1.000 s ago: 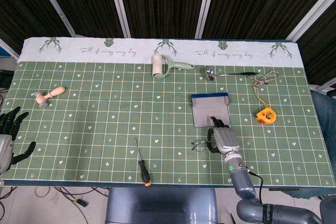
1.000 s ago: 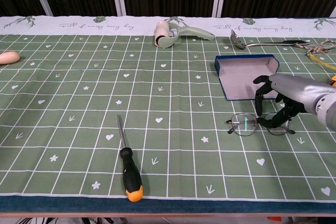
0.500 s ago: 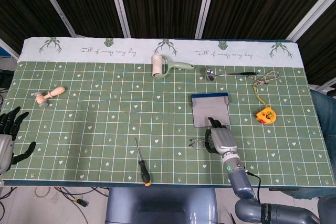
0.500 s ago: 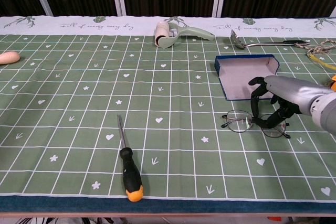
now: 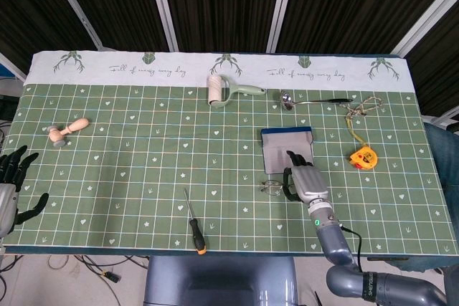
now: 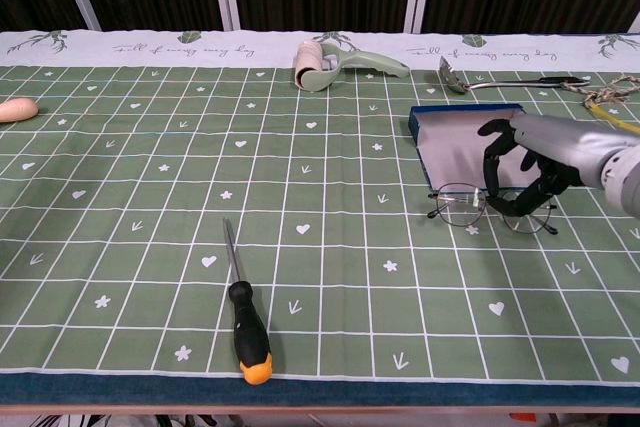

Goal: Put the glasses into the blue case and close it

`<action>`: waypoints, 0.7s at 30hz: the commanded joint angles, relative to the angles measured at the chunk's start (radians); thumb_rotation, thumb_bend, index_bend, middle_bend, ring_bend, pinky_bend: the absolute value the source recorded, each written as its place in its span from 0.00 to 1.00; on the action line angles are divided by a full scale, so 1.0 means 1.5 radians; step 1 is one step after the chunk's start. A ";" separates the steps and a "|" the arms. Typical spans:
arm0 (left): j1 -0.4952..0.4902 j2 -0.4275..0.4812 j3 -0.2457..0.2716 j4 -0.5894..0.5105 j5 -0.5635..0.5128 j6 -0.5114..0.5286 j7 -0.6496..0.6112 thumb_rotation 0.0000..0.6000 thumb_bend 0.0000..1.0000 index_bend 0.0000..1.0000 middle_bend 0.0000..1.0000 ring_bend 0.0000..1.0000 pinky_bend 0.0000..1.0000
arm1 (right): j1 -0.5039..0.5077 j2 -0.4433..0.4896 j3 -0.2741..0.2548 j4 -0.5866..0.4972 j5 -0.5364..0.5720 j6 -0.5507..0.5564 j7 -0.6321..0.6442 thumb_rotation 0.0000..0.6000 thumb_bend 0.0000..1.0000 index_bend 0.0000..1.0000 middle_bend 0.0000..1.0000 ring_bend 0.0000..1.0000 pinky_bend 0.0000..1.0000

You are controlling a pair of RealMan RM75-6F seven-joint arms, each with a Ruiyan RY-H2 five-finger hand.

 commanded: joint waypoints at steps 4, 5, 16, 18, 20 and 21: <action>-0.001 -0.001 0.000 0.001 0.000 -0.001 0.004 1.00 0.31 0.09 0.00 0.00 0.00 | 0.024 0.030 0.028 0.038 -0.013 -0.038 0.032 1.00 0.51 0.64 0.08 0.11 0.25; -0.001 -0.002 -0.001 0.001 -0.001 0.000 0.004 1.00 0.31 0.09 0.00 0.00 0.00 | 0.029 0.034 0.031 0.053 -0.023 -0.051 0.048 1.00 0.51 0.65 0.08 0.11 0.25; 0.001 -0.004 -0.004 0.000 -0.002 0.005 0.008 1.00 0.31 0.09 0.00 0.00 0.00 | 0.063 0.021 0.035 0.231 -0.146 -0.126 0.203 1.00 0.51 0.67 0.08 0.11 0.22; 0.001 -0.005 -0.004 0.001 -0.003 0.006 0.009 1.00 0.31 0.09 0.00 0.00 0.00 | 0.070 0.013 0.034 0.272 -0.175 -0.132 0.237 1.00 0.51 0.67 0.08 0.11 0.21; 0.001 -0.005 -0.005 0.001 -0.004 0.006 0.011 1.00 0.31 0.09 0.00 0.00 0.00 | 0.078 0.001 0.031 0.314 -0.202 -0.138 0.274 1.00 0.51 0.67 0.08 0.11 0.21; 0.001 -0.006 -0.006 0.001 -0.005 0.007 0.012 1.00 0.31 0.09 0.00 0.00 0.00 | 0.083 -0.006 0.029 0.337 -0.215 -0.143 0.295 1.00 0.51 0.67 0.08 0.11 0.21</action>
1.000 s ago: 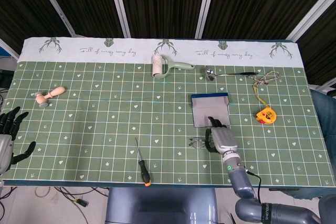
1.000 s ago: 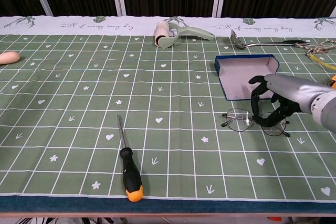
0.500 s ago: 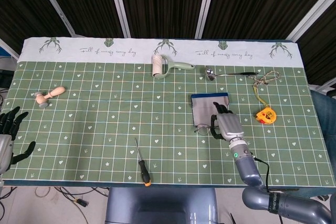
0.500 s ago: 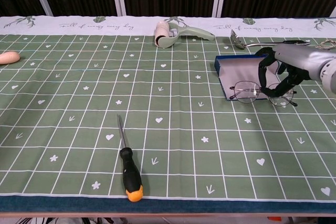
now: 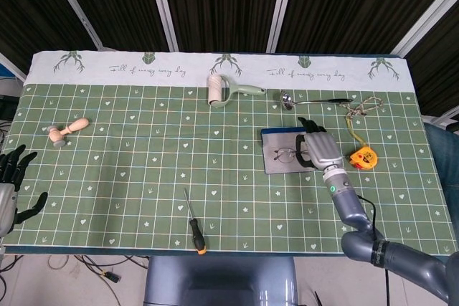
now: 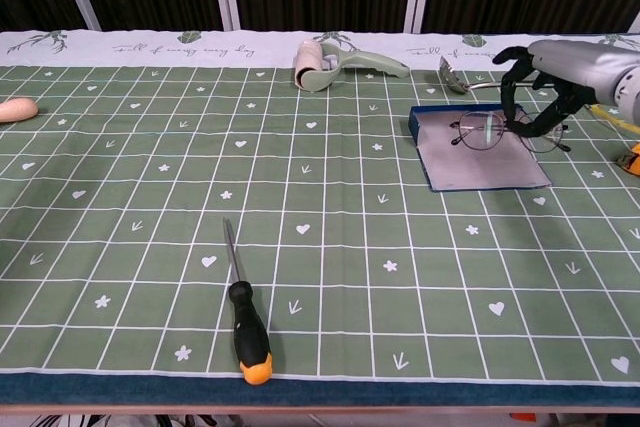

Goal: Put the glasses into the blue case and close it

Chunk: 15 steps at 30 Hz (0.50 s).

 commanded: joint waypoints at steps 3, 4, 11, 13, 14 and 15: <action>0.000 -0.001 -0.002 -0.002 -0.003 0.001 0.005 1.00 0.31 0.09 0.00 0.00 0.00 | 0.029 -0.039 -0.009 0.124 -0.083 -0.032 0.110 1.00 0.51 0.67 0.08 0.11 0.21; 0.000 -0.001 -0.002 -0.002 -0.003 0.001 0.006 1.00 0.31 0.09 0.00 0.00 0.00 | 0.031 -0.042 -0.010 0.133 -0.087 -0.034 0.117 1.00 0.51 0.67 0.08 0.11 0.21; 0.001 -0.002 -0.003 -0.002 -0.005 0.002 0.007 1.00 0.31 0.09 0.00 0.00 0.00 | 0.044 -0.070 -0.020 0.203 -0.115 -0.050 0.170 1.00 0.52 0.67 0.08 0.11 0.21; 0.001 -0.002 -0.004 -0.001 -0.006 0.002 0.006 1.00 0.31 0.09 0.00 0.00 0.00 | 0.046 -0.079 -0.024 0.222 -0.123 -0.053 0.189 1.00 0.52 0.67 0.08 0.11 0.21; 0.001 -0.002 -0.004 -0.001 -0.007 0.002 0.006 1.00 0.31 0.09 0.00 0.00 0.00 | 0.047 -0.083 -0.025 0.229 -0.126 -0.052 0.195 1.00 0.52 0.67 0.08 0.11 0.21; 0.001 -0.002 -0.004 -0.001 -0.007 0.001 0.006 1.00 0.31 0.09 0.00 0.00 0.00 | 0.047 -0.087 -0.028 0.235 -0.131 -0.052 0.200 1.00 0.52 0.67 0.08 0.11 0.21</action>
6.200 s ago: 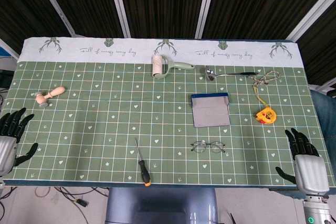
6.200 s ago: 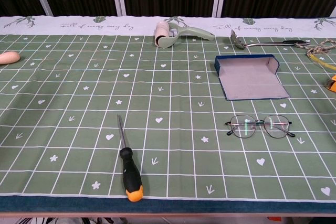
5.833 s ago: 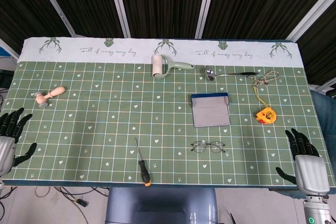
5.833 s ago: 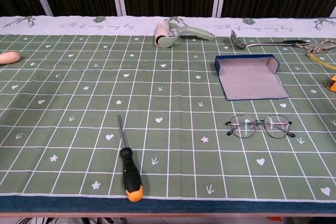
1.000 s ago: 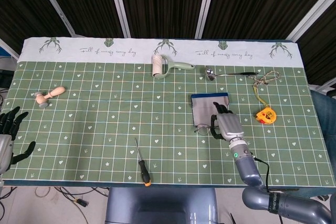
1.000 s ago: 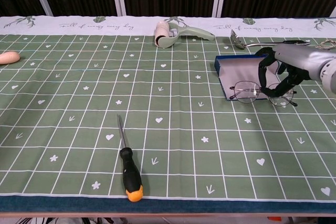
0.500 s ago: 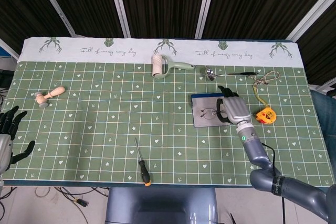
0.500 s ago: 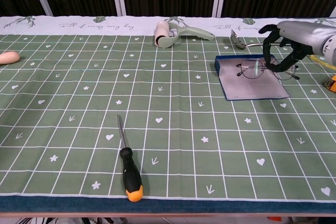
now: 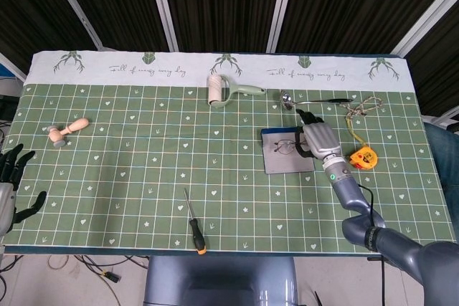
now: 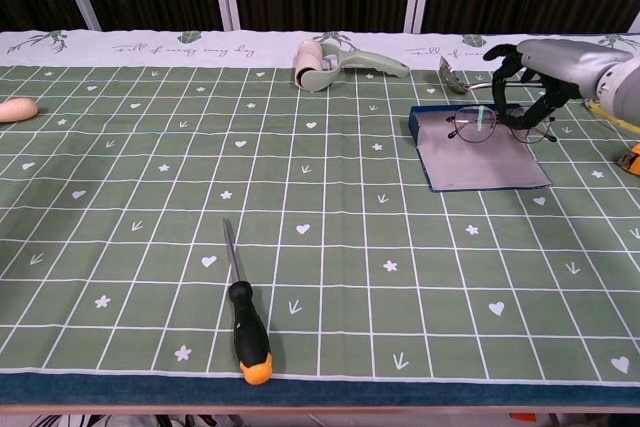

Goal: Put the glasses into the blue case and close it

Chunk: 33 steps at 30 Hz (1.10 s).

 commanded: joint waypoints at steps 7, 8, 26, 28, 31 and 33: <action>0.000 0.000 -0.001 -0.001 -0.002 -0.001 0.001 1.00 0.31 0.09 0.00 0.00 0.00 | 0.015 -0.042 -0.014 0.068 -0.031 -0.010 0.051 1.00 0.52 0.67 0.08 0.11 0.21; 0.000 0.000 -0.001 -0.001 -0.002 -0.001 0.001 1.00 0.31 0.09 0.00 0.00 0.00 | 0.019 -0.048 -0.013 0.078 -0.032 -0.012 0.055 1.00 0.52 0.67 0.08 0.11 0.21; 0.000 0.002 -0.002 -0.002 -0.006 -0.004 -0.001 1.00 0.31 0.09 0.00 0.00 0.00 | 0.066 -0.106 -0.022 0.208 -0.059 -0.059 0.104 1.00 0.52 0.66 0.08 0.11 0.21; 0.000 0.002 -0.002 -0.003 -0.006 -0.004 -0.001 1.00 0.31 0.09 0.00 0.00 0.00 | 0.068 -0.109 -0.024 0.214 -0.062 -0.058 0.109 1.00 0.52 0.65 0.08 0.10 0.21; 0.000 0.002 -0.003 -0.003 -0.006 -0.003 0.000 1.00 0.31 0.09 0.00 0.00 0.00 | 0.071 -0.114 -0.022 0.222 -0.063 -0.058 0.114 1.00 0.51 0.59 0.08 0.10 0.21; 0.000 0.002 -0.003 -0.003 -0.006 -0.003 0.000 1.00 0.31 0.09 0.00 0.00 0.00 | 0.074 -0.116 -0.021 0.228 -0.062 -0.060 0.114 1.00 0.48 0.51 0.08 0.10 0.21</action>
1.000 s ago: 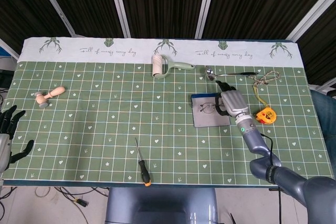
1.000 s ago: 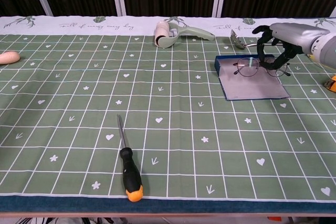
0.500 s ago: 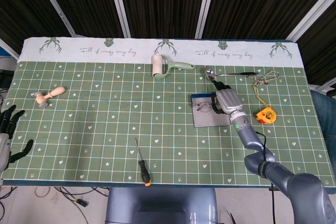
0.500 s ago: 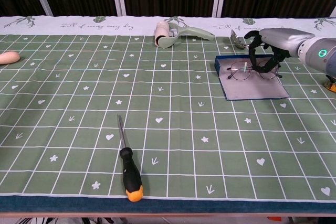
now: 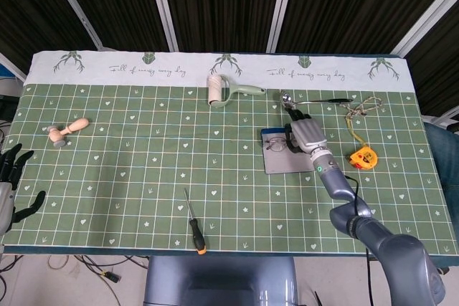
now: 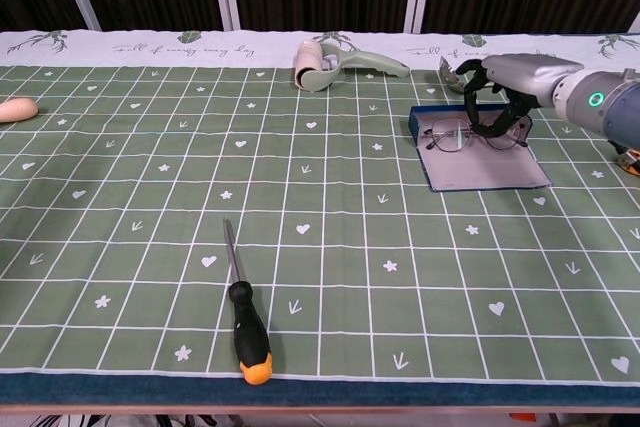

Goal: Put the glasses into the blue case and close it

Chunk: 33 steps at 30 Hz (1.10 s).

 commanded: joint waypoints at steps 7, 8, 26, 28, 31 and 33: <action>0.000 0.002 0.000 -0.002 -0.004 -0.003 0.007 1.00 0.31 0.09 0.00 0.00 0.00 | 0.008 0.002 0.005 0.006 0.009 -0.015 -0.027 1.00 0.34 0.28 0.07 0.09 0.21; 0.000 0.002 0.000 -0.001 -0.004 -0.003 0.009 1.00 0.31 0.09 0.00 0.00 0.00 | 0.008 0.004 0.005 0.005 0.009 -0.015 -0.032 1.00 0.34 0.26 0.07 0.09 0.21; 0.000 0.001 0.003 -0.005 -0.002 -0.005 0.013 1.00 0.31 0.09 0.00 0.00 0.00 | -0.095 0.155 0.016 -0.312 0.022 0.128 -0.074 1.00 0.33 0.16 0.47 0.59 0.81; 0.000 0.001 0.003 -0.005 -0.003 -0.006 0.013 1.00 0.31 0.09 0.00 0.00 0.00 | -0.111 0.176 -0.001 -0.357 0.008 0.148 -0.097 1.00 0.38 0.15 0.59 0.72 0.95; 0.001 0.001 0.004 -0.006 -0.002 -0.006 0.012 1.00 0.31 0.09 0.00 0.00 0.00 | -0.123 0.192 -0.023 -0.398 0.004 0.145 -0.136 1.00 0.51 0.10 0.76 0.88 1.00; 0.001 0.001 0.004 -0.005 -0.002 -0.004 0.010 1.00 0.31 0.09 0.00 0.00 0.00 | -0.125 0.198 -0.029 -0.419 0.018 0.127 -0.161 1.00 0.58 0.09 0.82 0.92 1.00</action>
